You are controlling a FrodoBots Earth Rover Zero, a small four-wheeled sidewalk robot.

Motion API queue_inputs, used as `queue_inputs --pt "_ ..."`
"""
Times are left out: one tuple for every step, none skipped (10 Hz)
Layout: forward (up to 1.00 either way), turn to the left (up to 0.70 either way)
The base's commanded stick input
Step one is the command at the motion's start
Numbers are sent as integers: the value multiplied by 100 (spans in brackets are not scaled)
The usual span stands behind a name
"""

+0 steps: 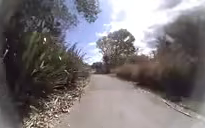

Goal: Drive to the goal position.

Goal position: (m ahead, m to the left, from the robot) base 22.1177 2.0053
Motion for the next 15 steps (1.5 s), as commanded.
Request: queue_inputs --pt "100 7" --pt "100 6" --pt "100 5" --pt "100 5" --pt "100 5" --pt "100 4" --pt "100 3" --pt "100 3" --pt "100 1" --pt "100 0" --pt "100 0" --pt "100 0" --pt "100 0" --pt "100 0" --pt "100 0"
